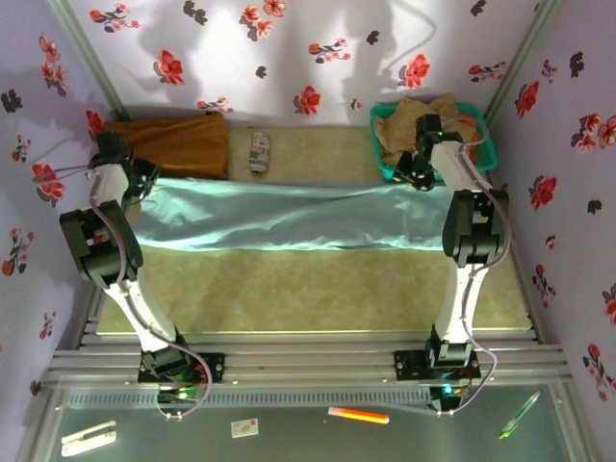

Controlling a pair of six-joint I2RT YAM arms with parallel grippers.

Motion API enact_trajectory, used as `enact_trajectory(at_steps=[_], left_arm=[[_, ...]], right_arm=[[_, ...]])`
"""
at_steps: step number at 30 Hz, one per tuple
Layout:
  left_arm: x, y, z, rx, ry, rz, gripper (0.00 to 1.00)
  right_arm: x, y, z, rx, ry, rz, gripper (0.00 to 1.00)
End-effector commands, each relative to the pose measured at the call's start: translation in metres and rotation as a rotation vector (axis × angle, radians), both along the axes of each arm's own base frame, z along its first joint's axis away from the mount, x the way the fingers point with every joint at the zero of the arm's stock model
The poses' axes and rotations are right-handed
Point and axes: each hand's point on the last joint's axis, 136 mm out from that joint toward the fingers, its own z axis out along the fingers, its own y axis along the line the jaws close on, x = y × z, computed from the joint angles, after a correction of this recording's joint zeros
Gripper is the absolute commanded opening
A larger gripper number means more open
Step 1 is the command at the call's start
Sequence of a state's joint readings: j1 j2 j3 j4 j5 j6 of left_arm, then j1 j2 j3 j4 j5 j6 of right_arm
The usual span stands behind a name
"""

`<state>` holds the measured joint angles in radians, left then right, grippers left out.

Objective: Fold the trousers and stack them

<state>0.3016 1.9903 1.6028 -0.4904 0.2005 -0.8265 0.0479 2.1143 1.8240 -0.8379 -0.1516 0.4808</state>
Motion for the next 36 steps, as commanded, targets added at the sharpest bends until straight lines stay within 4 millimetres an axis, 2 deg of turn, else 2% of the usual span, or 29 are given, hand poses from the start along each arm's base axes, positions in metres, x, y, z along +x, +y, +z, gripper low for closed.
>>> enact_trajectory(at_steps=[1, 2, 3, 5, 6, 9, 13, 14, 16, 18, 21, 24, 27, 30, 32, 36], left_arm=[[0.004, 0.012, 0.022, 0.042, -0.035, -0.022, 0.69], [0.003, 0.007, 0.031, 0.035, -0.056, -0.028, 0.81], [0.003, 0.002, 0.038, 0.028, -0.082, -0.040, 0.90], [-0.005, -0.007, 0.054, 0.021, -0.117, -0.045, 0.92], [-0.011, -0.016, 0.060, 0.021, -0.139, -0.055, 0.92], [-0.031, -0.051, 0.056, -0.009, -0.174, -0.084, 0.87], [-0.048, -0.100, 0.015, -0.045, -0.157, -0.173, 0.68], [-0.050, -0.107, 0.003, -0.050, -0.147, -0.192, 0.58], [-0.051, -0.115, -0.022, -0.075, -0.143, -0.217, 0.30], [-0.050, -0.124, -0.045, -0.115, -0.151, -0.239, 0.13], [-0.061, -0.129, -0.072, -0.161, -0.112, -0.227, 0.10], [-0.085, -0.128, -0.093, -0.167, -0.055, -0.190, 0.04], [-0.128, -0.137, -0.100, -0.117, 0.010, -0.181, 0.01], [-0.178, -0.137, -0.105, -0.064, 0.079, -0.141, 0.00], [-0.205, -0.137, -0.108, -0.074, 0.088, -0.112, 0.00], [-0.251, -0.135, -0.105, -0.053, 0.114, -0.101, 0.00]], right_arm=[[-0.006, 0.005, 0.013, -0.036, -0.029, 0.006, 0.47], [-0.011, 0.010, 0.021, -0.046, -0.042, 0.016, 0.48], [-0.017, 0.019, 0.026, -0.065, -0.056, 0.030, 0.49], [-0.029, 0.044, 0.038, -0.065, -0.100, 0.067, 0.51], [-0.036, 0.064, 0.040, -0.051, -0.116, 0.103, 0.52], [-0.055, 0.125, 0.031, 0.006, -0.121, 0.188, 0.51], [-0.069, 0.199, 0.006, 0.061, -0.103, 0.272, 0.46], [-0.073, 0.216, -0.004, 0.068, -0.083, 0.297, 0.44], [-0.080, 0.238, -0.023, 0.069, -0.040, 0.323, 0.42], [-0.089, 0.251, -0.046, 0.077, -0.001, 0.330, 0.41], [-0.106, 0.249, -0.074, 0.083, 0.072, 0.315, 0.41], [-0.126, 0.238, -0.084, 0.085, 0.107, 0.316, 0.44], [-0.149, 0.225, -0.083, 0.049, 0.118, 0.367, 0.49], [-0.173, 0.198, -0.082, -0.021, 0.119, 0.398, 0.53], [-0.187, 0.185, -0.083, -0.010, 0.130, 0.400, 0.54], [-0.211, 0.172, -0.082, 0.024, 0.159, 0.395, 0.54]])
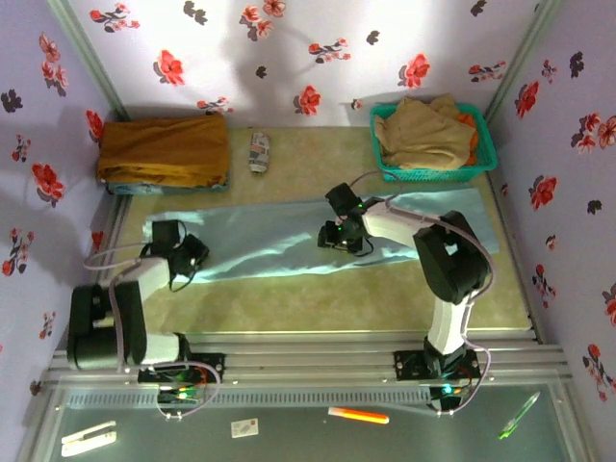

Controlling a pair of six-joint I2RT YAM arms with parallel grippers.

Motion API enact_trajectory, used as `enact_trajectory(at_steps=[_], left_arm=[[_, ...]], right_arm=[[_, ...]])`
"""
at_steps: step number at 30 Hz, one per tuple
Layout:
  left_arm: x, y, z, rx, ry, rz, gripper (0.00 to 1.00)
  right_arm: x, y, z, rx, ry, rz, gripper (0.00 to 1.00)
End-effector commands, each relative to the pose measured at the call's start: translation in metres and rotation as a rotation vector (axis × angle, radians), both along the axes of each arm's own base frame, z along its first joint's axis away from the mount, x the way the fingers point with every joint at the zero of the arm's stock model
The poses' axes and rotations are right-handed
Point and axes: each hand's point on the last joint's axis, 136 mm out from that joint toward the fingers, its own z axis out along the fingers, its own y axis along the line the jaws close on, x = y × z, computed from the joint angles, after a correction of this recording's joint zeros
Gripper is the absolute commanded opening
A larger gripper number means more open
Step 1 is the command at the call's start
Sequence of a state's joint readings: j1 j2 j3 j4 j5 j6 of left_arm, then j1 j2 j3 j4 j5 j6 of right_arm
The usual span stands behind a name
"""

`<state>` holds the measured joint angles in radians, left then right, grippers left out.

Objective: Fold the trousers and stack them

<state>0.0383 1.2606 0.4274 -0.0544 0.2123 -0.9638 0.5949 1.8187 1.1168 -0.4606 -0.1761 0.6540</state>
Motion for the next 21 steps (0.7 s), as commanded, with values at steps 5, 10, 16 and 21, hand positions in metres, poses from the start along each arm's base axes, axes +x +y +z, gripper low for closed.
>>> enact_trajectory(at_steps=[5, 10, 16, 21], left_arm=[[-0.045, 0.032, 0.016, 0.116, 0.019, 0.096, 0.02], [-0.012, 0.046, 0.031, 0.135, 0.029, 0.059, 0.00], [0.014, 0.009, 0.108, 0.210, -0.125, -0.087, 0.12], [0.008, -0.069, 0.103, 0.149, -0.168, -0.244, 0.26]], right_arm=[[-0.034, -0.020, 0.002, 0.003, 0.044, 0.010, 0.56], [-0.016, -0.021, 0.024, -0.034, 0.006, 0.032, 0.56], [-0.008, -0.040, 0.094, -0.055, -0.144, 0.020, 0.62], [-0.007, -0.095, 0.111, -0.134, -0.187, -0.089, 0.68]])
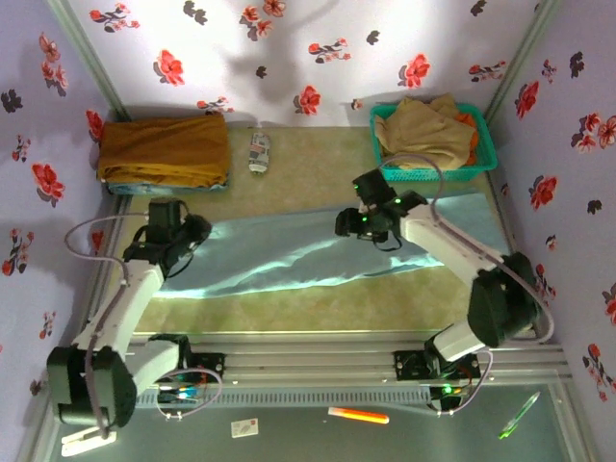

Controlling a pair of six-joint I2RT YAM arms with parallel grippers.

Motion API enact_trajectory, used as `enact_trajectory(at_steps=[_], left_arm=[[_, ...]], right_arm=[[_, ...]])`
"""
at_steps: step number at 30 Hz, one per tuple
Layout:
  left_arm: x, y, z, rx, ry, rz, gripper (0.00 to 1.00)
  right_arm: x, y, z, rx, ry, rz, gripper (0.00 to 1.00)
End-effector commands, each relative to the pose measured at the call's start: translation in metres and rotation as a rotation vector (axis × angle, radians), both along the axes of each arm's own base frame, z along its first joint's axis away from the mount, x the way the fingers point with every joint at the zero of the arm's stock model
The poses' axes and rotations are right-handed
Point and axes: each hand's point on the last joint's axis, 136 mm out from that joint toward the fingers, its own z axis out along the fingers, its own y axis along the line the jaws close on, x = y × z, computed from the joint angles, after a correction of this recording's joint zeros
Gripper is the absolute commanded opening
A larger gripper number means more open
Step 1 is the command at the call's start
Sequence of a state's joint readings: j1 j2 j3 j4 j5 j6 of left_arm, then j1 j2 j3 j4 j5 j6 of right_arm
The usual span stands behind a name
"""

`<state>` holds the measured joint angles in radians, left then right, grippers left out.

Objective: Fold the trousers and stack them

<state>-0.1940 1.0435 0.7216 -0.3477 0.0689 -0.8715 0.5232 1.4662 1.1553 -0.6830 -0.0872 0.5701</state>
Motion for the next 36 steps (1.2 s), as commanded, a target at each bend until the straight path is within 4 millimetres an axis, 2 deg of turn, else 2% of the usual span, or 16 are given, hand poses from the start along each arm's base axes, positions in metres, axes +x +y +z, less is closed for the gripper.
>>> enact_trajectory(at_steps=[1, 3, 6, 13, 15, 18, 22, 25, 28, 31, 33, 36], left_arm=[[-0.016, -0.034, -0.034, -0.004, 0.084, -0.051, 0.27], [-0.015, -0.053, -0.056, -0.024, 0.111, -0.077, 0.28], [-0.014, -0.058, -0.087, -0.051, 0.151, -0.054, 0.27], [-0.017, -0.017, -0.137, -0.008, 0.215, 0.066, 0.25], [-0.021, -0.003, -0.148, -0.011, 0.238, 0.098, 0.23], [-0.027, 0.011, -0.154, -0.021, 0.244, 0.115, 0.22], [-0.037, 0.026, -0.157, -0.019, 0.252, 0.131, 0.23], [-0.040, 0.039, -0.154, -0.012, 0.248, 0.149, 0.23], [-0.038, 0.054, -0.147, -0.011, 0.238, 0.176, 0.23], [-0.032, 0.067, -0.139, -0.004, 0.232, 0.199, 0.23], [-0.026, 0.069, -0.137, -0.046, 0.239, 0.215, 0.23], [-0.013, 0.072, -0.135, -0.072, 0.248, 0.216, 0.22]], right_arm=[[-0.007, -0.054, -0.006, -0.122, 0.034, -0.097, 0.68], [-0.010, -0.067, -0.014, -0.106, 0.058, -0.137, 0.68], [-0.013, -0.078, -0.029, -0.095, 0.085, -0.170, 0.68], [-0.006, -0.099, -0.085, -0.020, 0.160, -0.295, 0.71], [-0.011, -0.106, -0.107, -0.009, 0.215, -0.347, 0.71], [-0.026, -0.116, -0.130, 0.013, 0.282, -0.416, 0.71], [-0.043, -0.128, -0.140, 0.031, 0.344, -0.465, 0.71], [-0.046, -0.134, -0.133, 0.034, 0.350, -0.476, 0.71], [-0.042, -0.126, -0.111, 0.091, 0.335, -0.448, 0.70], [-0.029, -0.117, -0.068, 0.157, 0.258, -0.422, 0.70], [-0.017, -0.124, -0.028, 0.145, 0.153, -0.441, 0.71], [-0.002, -0.143, 0.017, 0.087, 0.011, -0.491, 0.75]])
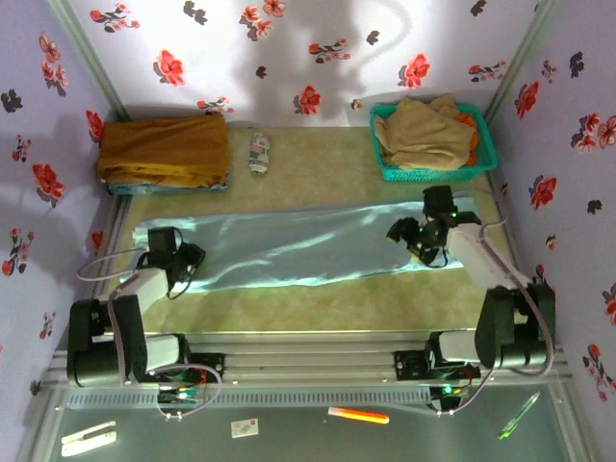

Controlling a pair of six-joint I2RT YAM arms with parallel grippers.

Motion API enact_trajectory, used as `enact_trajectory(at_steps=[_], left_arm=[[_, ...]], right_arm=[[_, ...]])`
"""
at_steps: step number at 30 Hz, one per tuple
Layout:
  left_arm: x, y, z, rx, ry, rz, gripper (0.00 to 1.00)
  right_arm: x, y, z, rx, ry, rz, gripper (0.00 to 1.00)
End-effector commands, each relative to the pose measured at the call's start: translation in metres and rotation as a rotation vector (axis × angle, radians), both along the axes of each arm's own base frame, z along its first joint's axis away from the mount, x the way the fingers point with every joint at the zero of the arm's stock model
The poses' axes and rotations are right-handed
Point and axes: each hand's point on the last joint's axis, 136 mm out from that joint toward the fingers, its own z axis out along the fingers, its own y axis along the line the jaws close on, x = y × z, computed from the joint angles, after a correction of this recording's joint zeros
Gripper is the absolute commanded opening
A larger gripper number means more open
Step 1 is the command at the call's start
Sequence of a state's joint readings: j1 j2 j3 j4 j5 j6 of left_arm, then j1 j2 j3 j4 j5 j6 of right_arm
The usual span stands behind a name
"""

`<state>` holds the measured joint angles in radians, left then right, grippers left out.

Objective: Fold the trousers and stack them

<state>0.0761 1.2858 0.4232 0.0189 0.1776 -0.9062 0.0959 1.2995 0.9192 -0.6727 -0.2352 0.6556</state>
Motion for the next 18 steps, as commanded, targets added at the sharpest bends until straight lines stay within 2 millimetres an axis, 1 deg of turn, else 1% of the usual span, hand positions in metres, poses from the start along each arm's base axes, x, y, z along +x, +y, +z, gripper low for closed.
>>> enact_trajectory(at_steps=[1, 2, 3, 5, 6, 8, 9, 10, 11, 12, 13, 15, 18], left_arm=[[0.002, 0.009, -0.008, 0.011, 0.074, -0.006, 0.22], [0.007, 0.012, -0.008, 0.004, 0.078, 0.001, 0.22], [0.012, 0.014, -0.008, -0.002, 0.077, 0.009, 0.22], [0.021, 0.018, -0.008, -0.013, 0.070, 0.034, 0.21], [0.027, 0.022, -0.006, -0.013, 0.058, 0.048, 0.21], [0.037, 0.028, -0.002, -0.014, 0.035, 0.075, 0.21], [0.042, 0.032, -0.001, -0.013, 0.035, 0.088, 0.21], [0.046, 0.034, -0.001, -0.015, 0.035, 0.096, 0.21], [0.048, 0.036, -0.002, -0.015, 0.041, 0.098, 0.21], [0.050, 0.038, -0.004, -0.017, 0.048, 0.105, 0.21], [0.051, 0.039, -0.005, -0.017, 0.049, 0.109, 0.21], [0.050, 0.046, -0.009, -0.004, 0.059, 0.125, 0.20], [0.050, 0.060, -0.013, 0.006, 0.064, 0.166, 0.20]], right_arm=[[0.010, -0.022, 0.052, -0.090, -0.108, -0.070, 0.75], [0.014, -0.023, 0.057, -0.082, -0.115, -0.077, 0.76], [0.018, -0.019, 0.058, -0.041, -0.116, -0.081, 0.76], [0.028, -0.001, 0.059, 0.099, -0.119, -0.077, 0.74], [0.035, 0.007, 0.056, 0.153, -0.116, -0.080, 0.73], [0.044, 0.014, 0.047, 0.207, -0.103, -0.089, 0.68], [0.046, 0.015, 0.039, 0.214, -0.088, -0.097, 0.60], [0.048, 0.016, 0.028, 0.221, -0.069, -0.102, 0.50], [0.048, 0.019, 0.017, 0.236, -0.050, -0.101, 0.32], [0.045, 0.020, 0.003, 0.245, -0.018, -0.098, 0.06], [0.042, 0.020, -0.009, 0.241, 0.013, -0.091, 0.00], [0.029, 0.017, -0.037, 0.209, 0.082, -0.083, 0.00], [0.011, 0.006, -0.072, 0.169, 0.174, -0.111, 0.00]])
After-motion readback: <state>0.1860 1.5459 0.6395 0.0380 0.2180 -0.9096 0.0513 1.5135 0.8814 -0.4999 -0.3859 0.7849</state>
